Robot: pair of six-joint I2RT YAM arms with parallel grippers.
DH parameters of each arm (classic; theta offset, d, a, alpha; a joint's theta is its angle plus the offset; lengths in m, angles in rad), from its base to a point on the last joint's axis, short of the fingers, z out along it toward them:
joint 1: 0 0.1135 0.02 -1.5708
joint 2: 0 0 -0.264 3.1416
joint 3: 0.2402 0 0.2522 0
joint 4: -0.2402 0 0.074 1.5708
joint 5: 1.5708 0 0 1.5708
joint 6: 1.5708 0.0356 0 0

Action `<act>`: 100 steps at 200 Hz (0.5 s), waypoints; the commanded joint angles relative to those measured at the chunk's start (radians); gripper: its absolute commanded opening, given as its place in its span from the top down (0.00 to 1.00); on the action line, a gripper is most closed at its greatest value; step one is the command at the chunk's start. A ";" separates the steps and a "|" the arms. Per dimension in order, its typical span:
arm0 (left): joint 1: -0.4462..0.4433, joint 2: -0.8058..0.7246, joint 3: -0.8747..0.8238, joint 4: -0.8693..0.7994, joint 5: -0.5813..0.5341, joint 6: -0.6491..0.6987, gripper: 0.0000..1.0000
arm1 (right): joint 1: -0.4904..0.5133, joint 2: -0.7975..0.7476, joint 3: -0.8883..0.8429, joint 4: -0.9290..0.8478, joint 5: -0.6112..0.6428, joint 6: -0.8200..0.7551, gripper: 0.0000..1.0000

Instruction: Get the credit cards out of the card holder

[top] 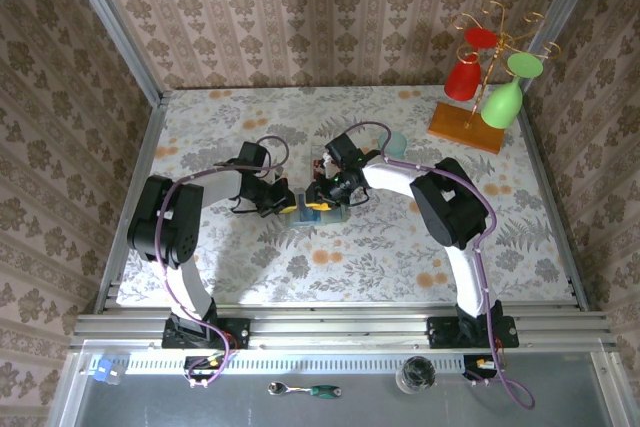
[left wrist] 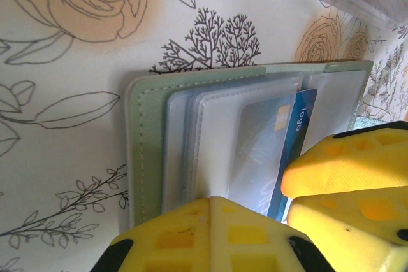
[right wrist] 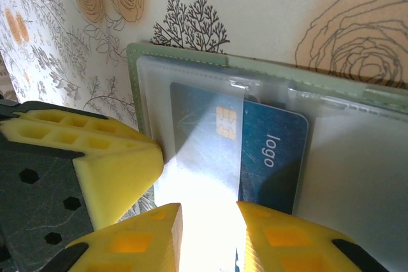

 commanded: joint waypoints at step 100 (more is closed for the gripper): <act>-0.012 -0.018 0.040 -0.049 0.012 0.016 0.95 | -0.033 -0.060 -0.003 -0.049 0.039 -0.042 0.72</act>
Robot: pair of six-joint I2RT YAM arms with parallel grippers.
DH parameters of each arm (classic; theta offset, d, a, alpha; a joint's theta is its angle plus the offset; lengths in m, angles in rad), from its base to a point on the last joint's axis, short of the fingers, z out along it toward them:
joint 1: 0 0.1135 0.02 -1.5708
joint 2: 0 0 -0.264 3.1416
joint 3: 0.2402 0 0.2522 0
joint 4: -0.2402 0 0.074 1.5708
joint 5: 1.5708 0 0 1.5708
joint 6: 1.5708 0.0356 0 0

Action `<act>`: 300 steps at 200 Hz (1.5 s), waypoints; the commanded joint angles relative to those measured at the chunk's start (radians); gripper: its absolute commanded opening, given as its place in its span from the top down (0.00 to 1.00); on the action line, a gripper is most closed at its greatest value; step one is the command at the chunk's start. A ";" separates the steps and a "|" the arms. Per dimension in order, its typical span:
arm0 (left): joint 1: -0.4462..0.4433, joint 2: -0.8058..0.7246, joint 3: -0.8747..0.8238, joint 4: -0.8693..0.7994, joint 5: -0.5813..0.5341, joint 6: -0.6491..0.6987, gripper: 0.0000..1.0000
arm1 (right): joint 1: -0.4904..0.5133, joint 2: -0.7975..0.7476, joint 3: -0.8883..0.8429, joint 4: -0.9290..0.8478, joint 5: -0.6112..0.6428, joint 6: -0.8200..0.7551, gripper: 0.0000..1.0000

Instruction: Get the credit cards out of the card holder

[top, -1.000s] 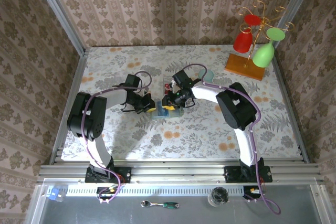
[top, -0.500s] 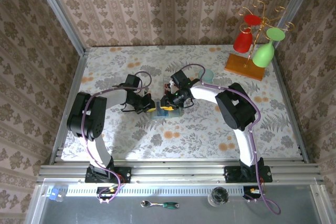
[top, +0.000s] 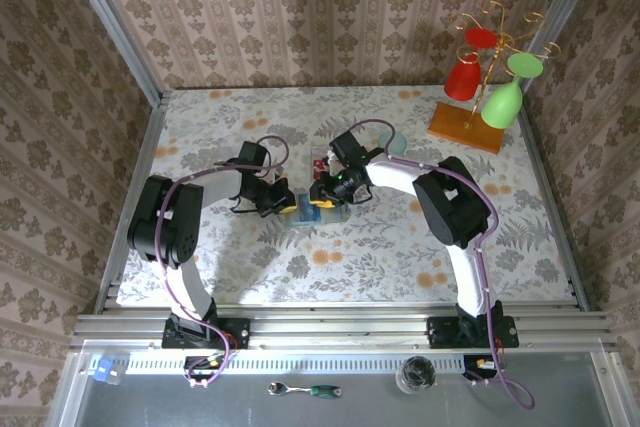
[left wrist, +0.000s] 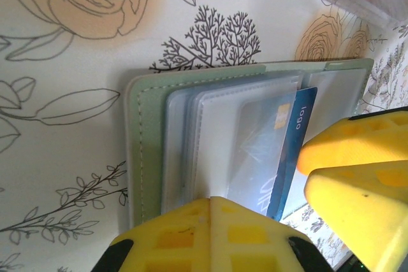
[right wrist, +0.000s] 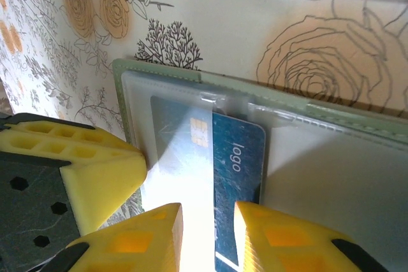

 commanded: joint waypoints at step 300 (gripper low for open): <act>-0.004 0.023 -0.021 -0.012 0.001 0.022 0.96 | 0.000 0.020 0.014 -0.110 0.047 -0.051 0.72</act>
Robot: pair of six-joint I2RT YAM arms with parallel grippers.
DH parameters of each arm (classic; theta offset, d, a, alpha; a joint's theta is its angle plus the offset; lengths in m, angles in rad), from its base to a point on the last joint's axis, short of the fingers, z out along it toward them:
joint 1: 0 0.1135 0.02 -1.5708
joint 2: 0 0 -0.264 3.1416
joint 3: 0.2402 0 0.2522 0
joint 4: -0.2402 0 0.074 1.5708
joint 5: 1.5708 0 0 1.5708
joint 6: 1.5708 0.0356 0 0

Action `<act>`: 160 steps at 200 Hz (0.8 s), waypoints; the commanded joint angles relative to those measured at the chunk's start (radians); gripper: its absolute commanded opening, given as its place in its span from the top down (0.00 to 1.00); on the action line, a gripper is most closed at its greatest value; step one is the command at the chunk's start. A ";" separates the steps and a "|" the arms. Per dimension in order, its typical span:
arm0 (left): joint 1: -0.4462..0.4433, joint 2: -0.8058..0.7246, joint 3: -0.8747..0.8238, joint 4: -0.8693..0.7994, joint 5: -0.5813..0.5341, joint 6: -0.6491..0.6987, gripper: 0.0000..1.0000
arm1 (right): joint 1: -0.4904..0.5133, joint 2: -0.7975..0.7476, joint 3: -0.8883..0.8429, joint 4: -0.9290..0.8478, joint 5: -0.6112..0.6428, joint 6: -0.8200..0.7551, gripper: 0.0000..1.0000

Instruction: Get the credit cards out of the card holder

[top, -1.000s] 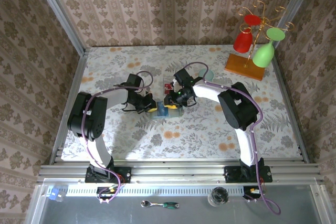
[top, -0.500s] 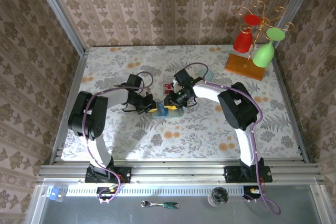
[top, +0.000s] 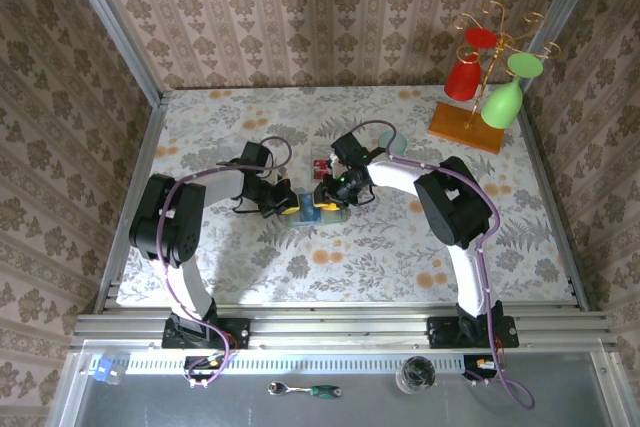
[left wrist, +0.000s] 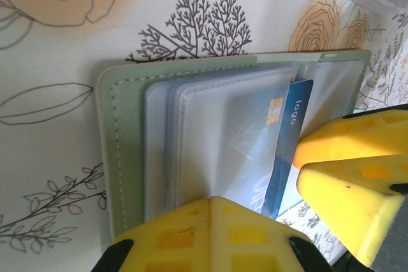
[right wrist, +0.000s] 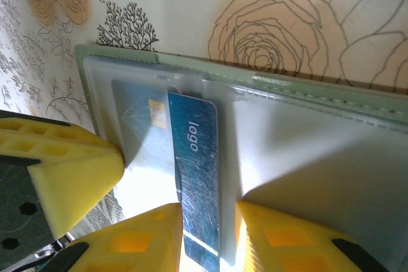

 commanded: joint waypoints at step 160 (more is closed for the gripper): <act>0.007 0.012 -0.023 -0.017 -0.014 0.019 0.96 | 0.003 0.001 -0.026 0.125 -0.110 0.080 0.84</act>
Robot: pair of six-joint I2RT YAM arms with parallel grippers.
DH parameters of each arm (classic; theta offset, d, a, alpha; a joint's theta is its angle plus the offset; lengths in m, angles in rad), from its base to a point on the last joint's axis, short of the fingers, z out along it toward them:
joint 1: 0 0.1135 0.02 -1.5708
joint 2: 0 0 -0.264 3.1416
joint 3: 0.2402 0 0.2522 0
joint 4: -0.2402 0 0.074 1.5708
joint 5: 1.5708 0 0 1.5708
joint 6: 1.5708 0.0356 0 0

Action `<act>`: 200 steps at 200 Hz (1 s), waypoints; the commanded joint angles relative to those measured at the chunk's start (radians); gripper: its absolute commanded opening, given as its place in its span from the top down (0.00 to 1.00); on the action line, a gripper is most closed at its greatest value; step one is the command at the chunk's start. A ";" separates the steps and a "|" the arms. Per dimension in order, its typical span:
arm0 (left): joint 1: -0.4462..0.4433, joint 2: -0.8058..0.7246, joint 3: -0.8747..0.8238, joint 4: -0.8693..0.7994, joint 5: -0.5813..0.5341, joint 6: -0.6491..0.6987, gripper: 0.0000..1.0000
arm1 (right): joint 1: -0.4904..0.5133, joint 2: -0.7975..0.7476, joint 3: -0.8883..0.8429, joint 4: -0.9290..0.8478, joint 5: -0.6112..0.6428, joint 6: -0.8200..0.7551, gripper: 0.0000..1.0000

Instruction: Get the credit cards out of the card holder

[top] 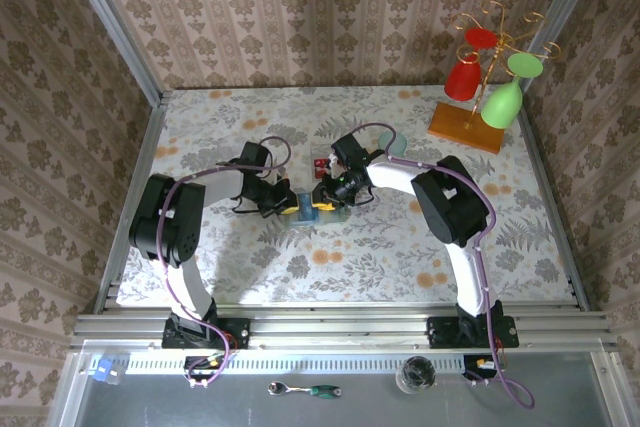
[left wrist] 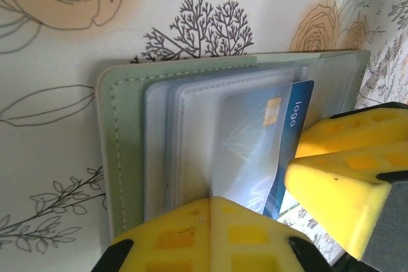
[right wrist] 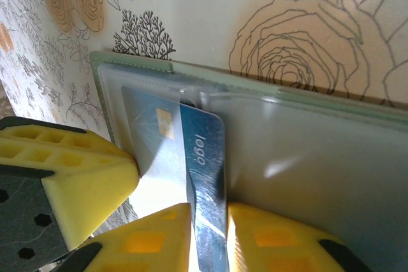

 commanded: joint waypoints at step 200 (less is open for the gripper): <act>0.013 -0.024 -0.001 0.019 0.005 -0.015 0.95 | -0.063 -0.196 -0.066 -0.133 0.047 -0.141 0.99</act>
